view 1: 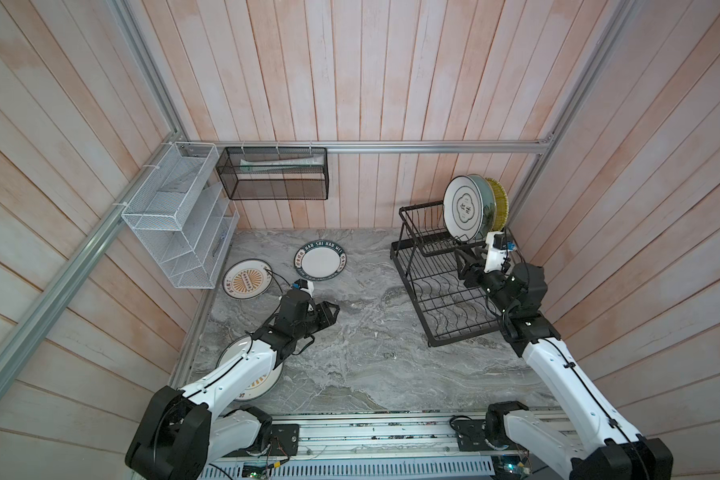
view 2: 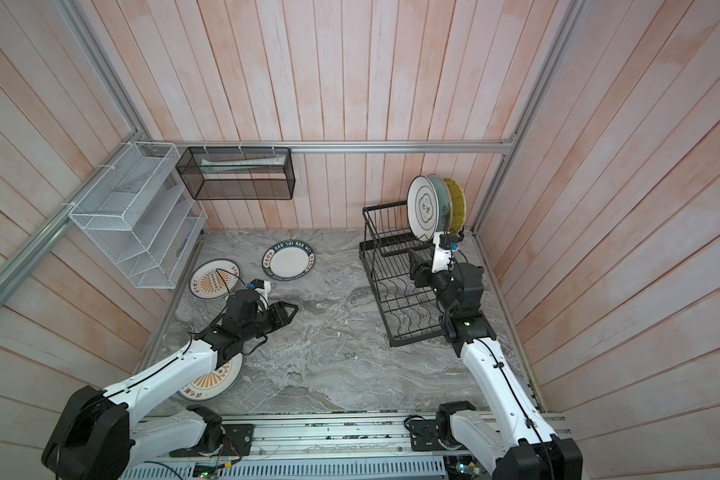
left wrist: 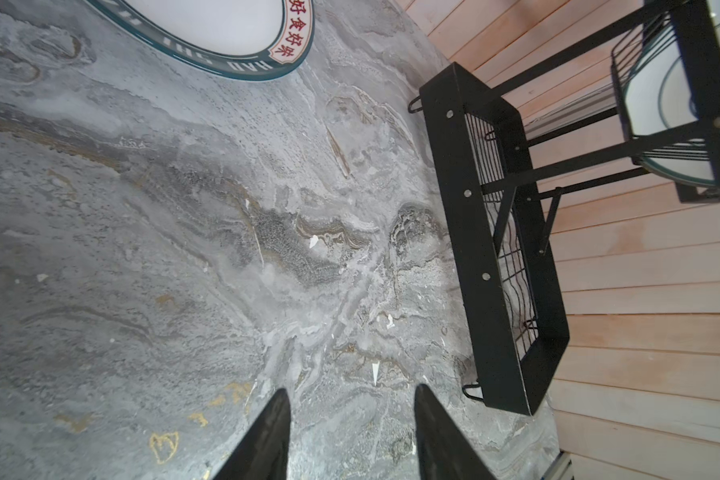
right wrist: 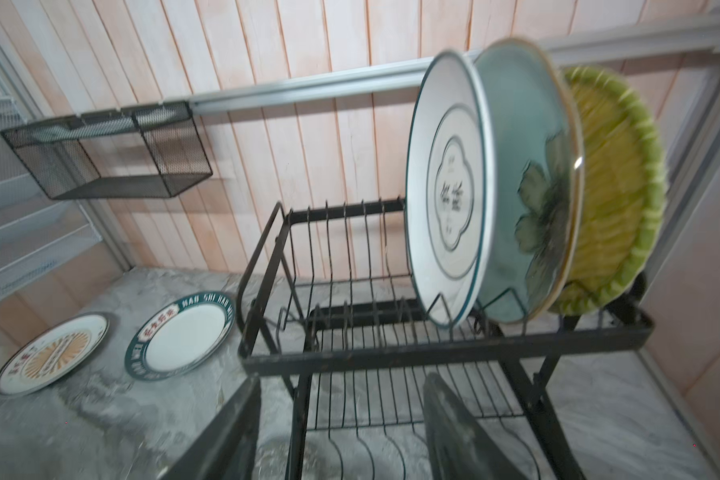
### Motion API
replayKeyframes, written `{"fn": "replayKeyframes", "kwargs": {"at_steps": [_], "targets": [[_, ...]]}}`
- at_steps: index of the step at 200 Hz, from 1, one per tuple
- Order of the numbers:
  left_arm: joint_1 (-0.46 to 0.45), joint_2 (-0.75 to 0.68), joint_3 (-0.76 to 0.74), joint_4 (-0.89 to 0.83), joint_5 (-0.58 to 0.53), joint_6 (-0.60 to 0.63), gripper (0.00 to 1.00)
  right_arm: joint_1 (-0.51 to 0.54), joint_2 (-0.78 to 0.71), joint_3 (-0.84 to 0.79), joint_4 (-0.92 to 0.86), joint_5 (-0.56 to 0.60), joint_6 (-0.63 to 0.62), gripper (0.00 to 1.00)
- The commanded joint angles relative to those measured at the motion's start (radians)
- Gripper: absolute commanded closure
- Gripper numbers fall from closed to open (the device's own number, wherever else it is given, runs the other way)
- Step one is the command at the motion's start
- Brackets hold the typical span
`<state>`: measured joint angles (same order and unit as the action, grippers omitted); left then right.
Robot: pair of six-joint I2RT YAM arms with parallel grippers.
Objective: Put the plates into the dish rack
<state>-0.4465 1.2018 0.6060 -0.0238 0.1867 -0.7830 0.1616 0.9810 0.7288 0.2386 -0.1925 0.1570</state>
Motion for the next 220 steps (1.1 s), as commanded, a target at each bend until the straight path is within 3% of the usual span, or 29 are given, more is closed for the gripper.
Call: {"fn": "replayKeyframes", "kwargs": {"at_steps": [1, 50, 121, 220], "targets": [[0.003, 0.042, 0.03, 0.012, -0.074, -0.011, 0.5, 0.036, -0.025, -0.056, 0.059, -0.074, 0.072, 0.38], [0.088, 0.195, 0.059, 0.15, -0.102, -0.042, 0.5, 0.229, 0.006, -0.165, 0.044, -0.012, 0.093, 0.41], [0.268, 0.446, 0.217, 0.201, -0.015, -0.099, 0.5, 0.473, 0.039, -0.274, 0.079, 0.02, 0.173, 0.43], [0.336, 0.695, 0.397, 0.231, 0.034, -0.192, 0.52, 0.564, 0.133, -0.268, 0.138, 0.022, 0.224, 0.47]]}}
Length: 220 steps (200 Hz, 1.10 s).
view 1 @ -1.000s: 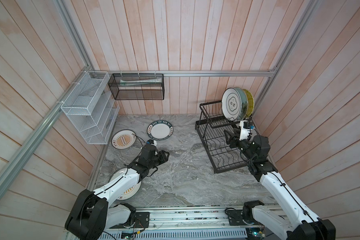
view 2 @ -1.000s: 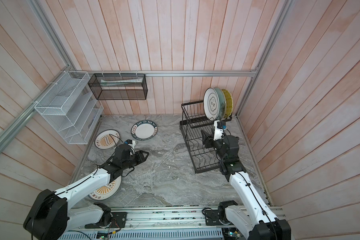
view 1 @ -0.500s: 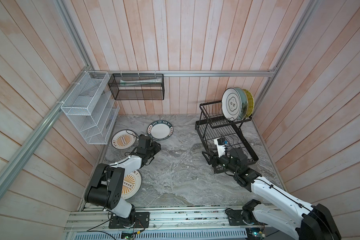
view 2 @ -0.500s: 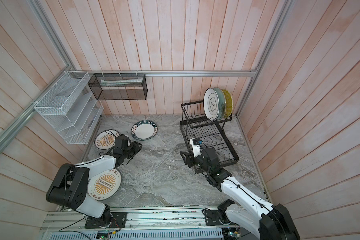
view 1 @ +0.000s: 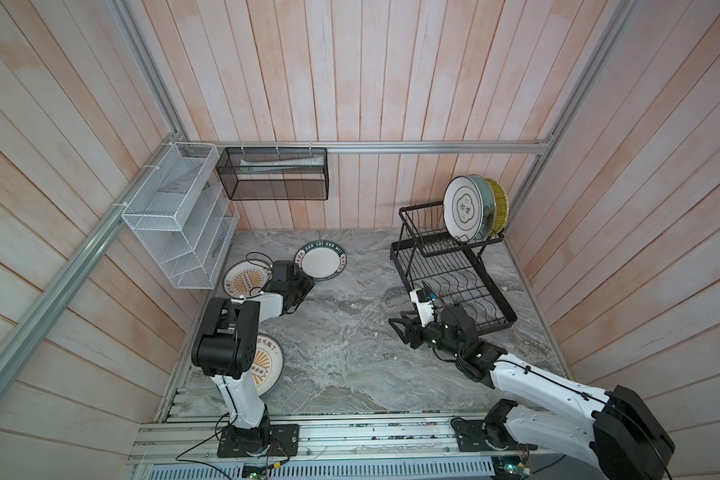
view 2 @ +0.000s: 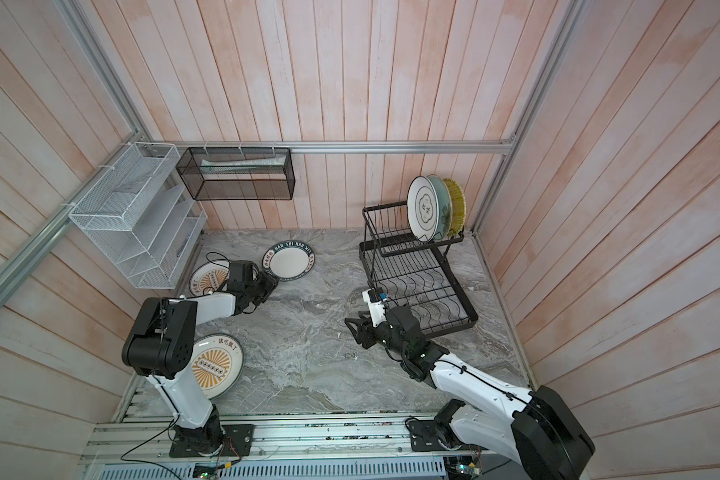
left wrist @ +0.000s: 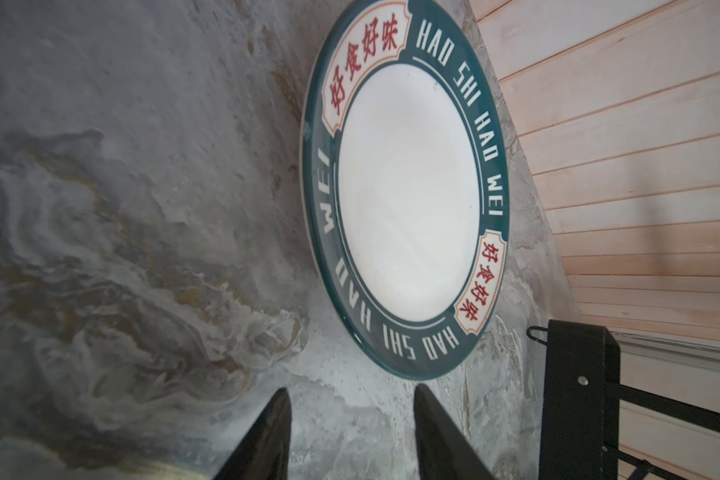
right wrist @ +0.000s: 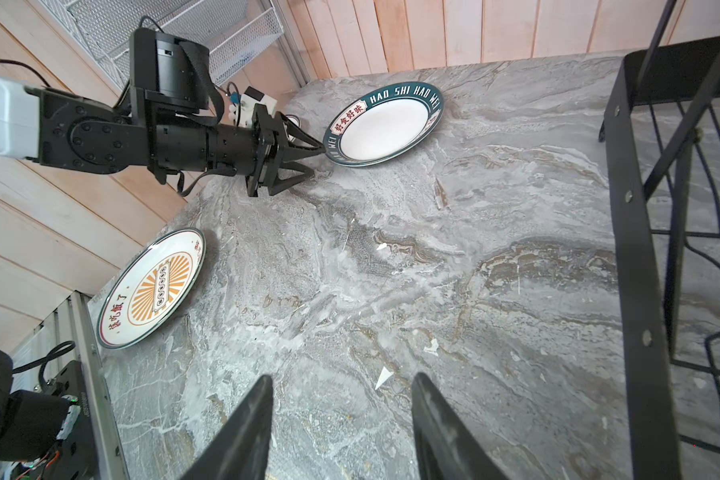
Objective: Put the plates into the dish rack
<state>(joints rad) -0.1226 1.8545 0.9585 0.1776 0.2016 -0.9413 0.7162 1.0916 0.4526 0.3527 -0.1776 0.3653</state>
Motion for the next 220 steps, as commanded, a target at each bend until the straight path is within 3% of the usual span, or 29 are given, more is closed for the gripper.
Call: {"fn": "replayKeyframes", "kwargs": {"at_steps": [1, 92, 220], "targets": [[0.012, 0.045, 0.045, 0.03, 0.019, -0.035, 0.52, 0.009, 0.022, 0.009, 0.023, 0.008, 0.015, 0.47], [0.042, 0.158, 0.16, 0.001, 0.047, -0.062, 0.56, 0.017, 0.005, -0.028, 0.044, 0.021, 0.064, 0.49], [0.058, 0.248, 0.231, -0.032, 0.053, -0.06, 0.74, 0.034, 0.006, -0.053, 0.049, 0.036, 0.101, 0.51]]}}
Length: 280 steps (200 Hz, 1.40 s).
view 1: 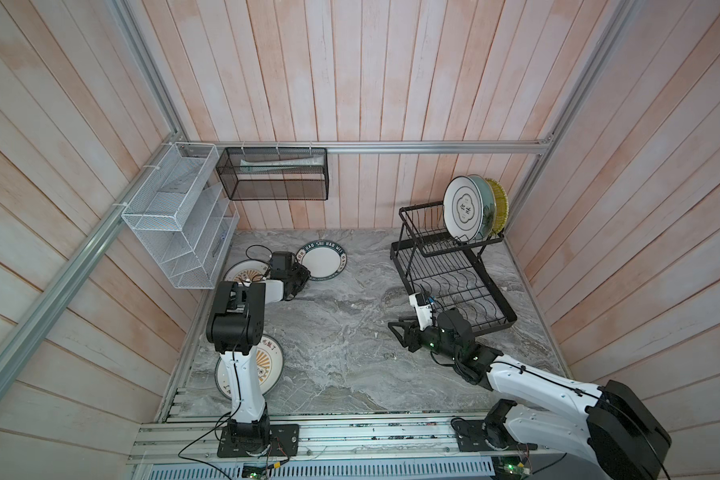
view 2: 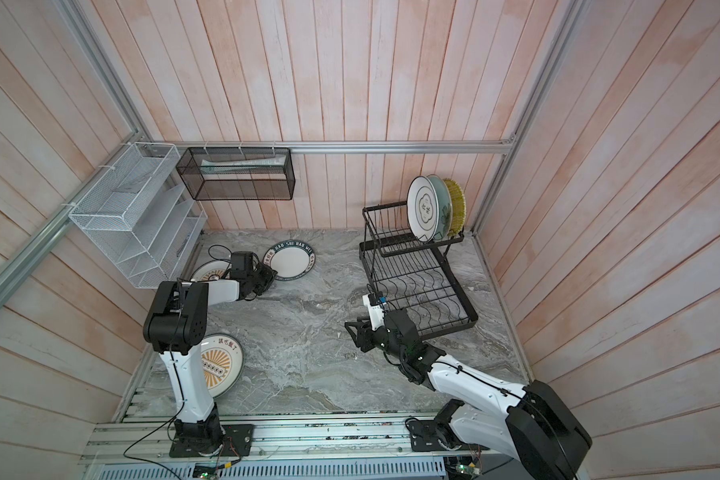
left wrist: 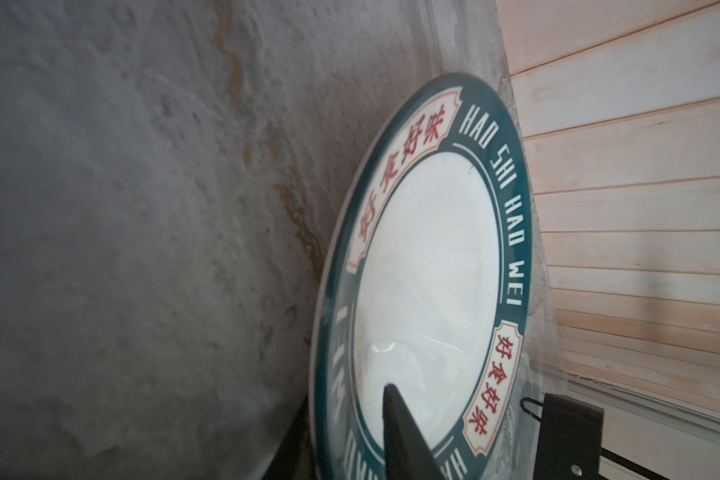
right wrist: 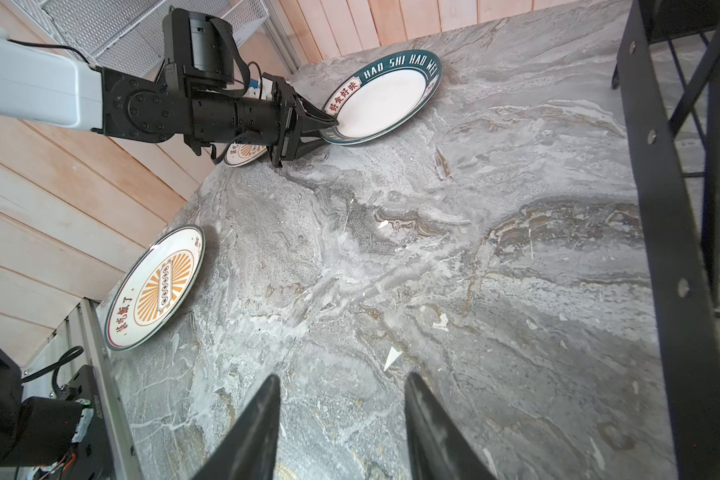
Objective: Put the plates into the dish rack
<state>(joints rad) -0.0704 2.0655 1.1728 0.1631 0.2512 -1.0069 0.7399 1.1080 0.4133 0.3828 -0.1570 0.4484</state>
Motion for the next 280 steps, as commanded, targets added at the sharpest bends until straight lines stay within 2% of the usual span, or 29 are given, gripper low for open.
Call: {"fn": "replayKeyframes", "kwargs": {"at_steps": [1, 151, 187, 237, 280], "targets": [[0.005, 0.037, 0.016, -0.017, 0.003, 0.005, 0.74, 0.011, -0.011, -0.013, 0.019, 0.016, 0.018, 0.51], [0.013, 0.023, -0.002, -0.014, 0.019, 0.033, 0.92, 0.042, 0.023, -0.004, 0.035, 0.03, 0.028, 0.52], [0.012, 0.003, -0.009, -0.007, 0.022, 0.042, 1.0, 0.06, 0.039, 0.012, 0.024, 0.04, 0.018, 0.52], [0.012, -0.046, -0.056, 0.051, 0.05, 0.06, 1.0, 0.079, 0.066, 0.033, 0.009, 0.09, 0.02, 0.52], [0.008, -0.094, -0.133, 0.185, 0.141, 0.047, 1.0, 0.093, 0.09, 0.055, -0.005, 0.122, 0.035, 0.52]]}}
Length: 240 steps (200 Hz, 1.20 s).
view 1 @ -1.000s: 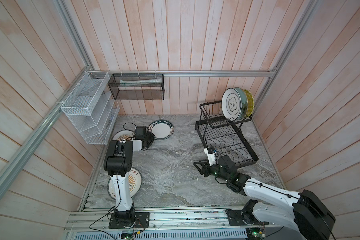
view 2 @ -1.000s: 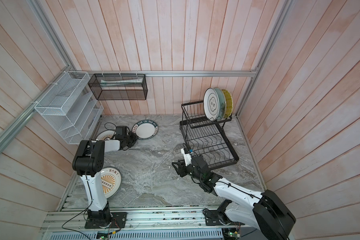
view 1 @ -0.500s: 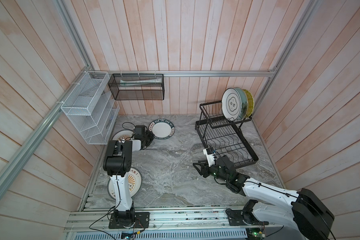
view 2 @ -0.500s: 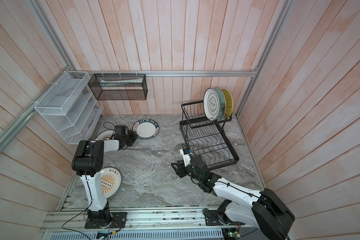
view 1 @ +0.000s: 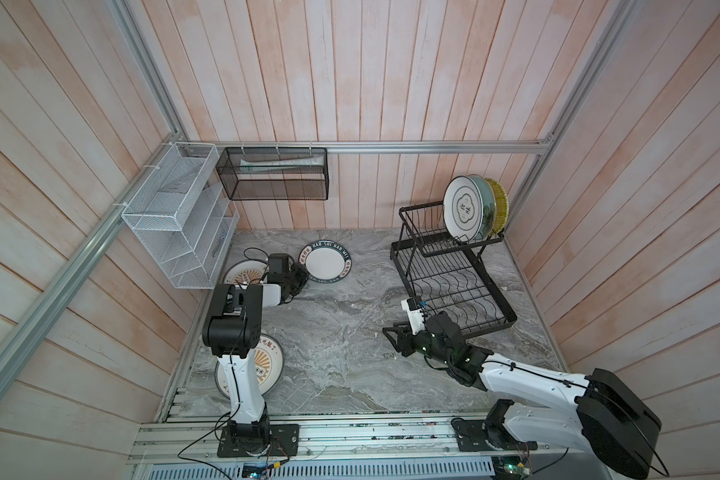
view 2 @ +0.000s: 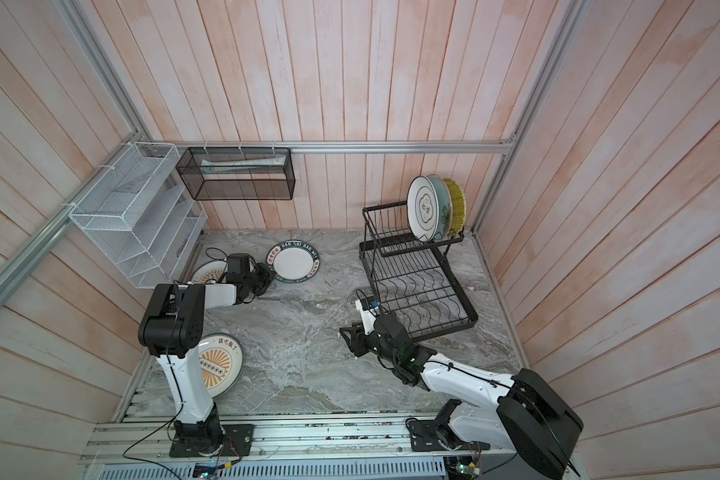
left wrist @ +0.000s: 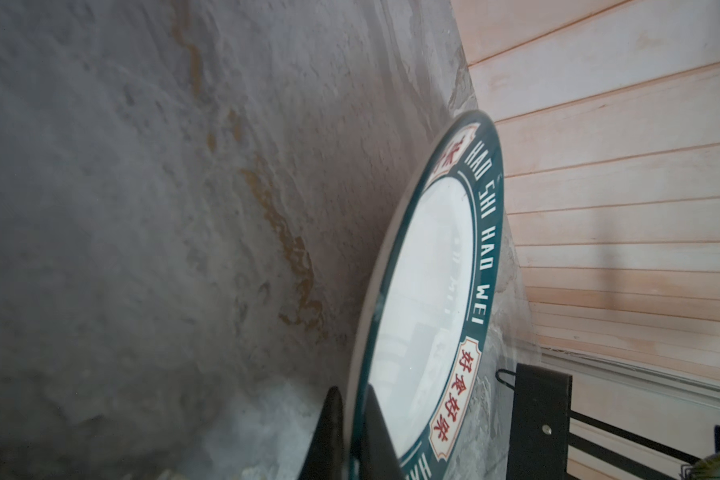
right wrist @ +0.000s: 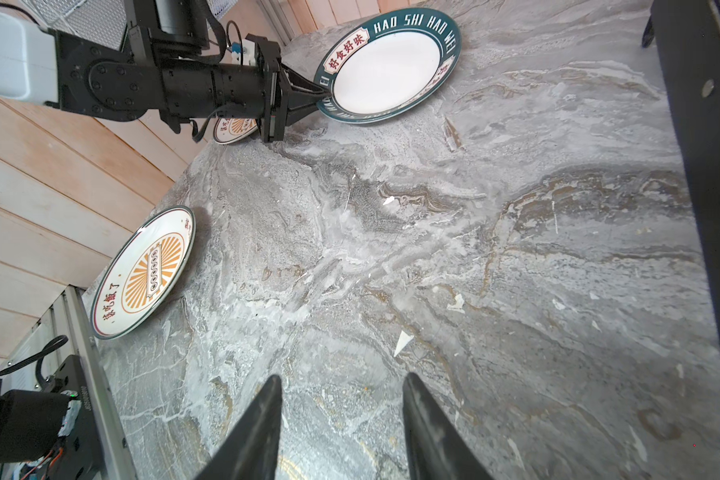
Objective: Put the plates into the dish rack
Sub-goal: 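Grasp the green-rimmed plate's rim with the right gripper and tilt it upright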
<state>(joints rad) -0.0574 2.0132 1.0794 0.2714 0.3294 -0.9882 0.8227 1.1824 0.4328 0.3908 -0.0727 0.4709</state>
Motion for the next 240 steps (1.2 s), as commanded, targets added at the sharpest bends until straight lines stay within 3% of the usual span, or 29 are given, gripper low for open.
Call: {"fn": "replayKeyframes", "kwargs": {"at_steps": [1, 53, 124, 188, 240], "targets": [[-0.005, -0.043, -0.041, 0.08, 0.064, 0.029, 1.0, 0.01, 0.016, 0.036, -0.014, 0.038, 0.013, 0.52], [-0.022, -0.154, -0.166, 0.182, 0.145, 0.028, 1.0, 0.016, 0.029, 0.043, -0.01, 0.08, 0.058, 0.51], [-0.109, -0.435, -0.377, 0.187, 0.132, 0.149, 1.0, 0.016, 0.09, 0.106, -0.007, 0.092, 0.129, 0.5], [-0.142, -0.707, -0.612, 0.249, 0.163, 0.159, 1.0, 0.012, 0.077, 0.117, 0.037, 0.134, 0.172, 0.38], [-0.15, -0.841, -0.726, 0.289, 0.203, 0.154, 1.0, -0.017, 0.089, 0.163, 0.028, 0.083, 0.155, 0.35]]}}
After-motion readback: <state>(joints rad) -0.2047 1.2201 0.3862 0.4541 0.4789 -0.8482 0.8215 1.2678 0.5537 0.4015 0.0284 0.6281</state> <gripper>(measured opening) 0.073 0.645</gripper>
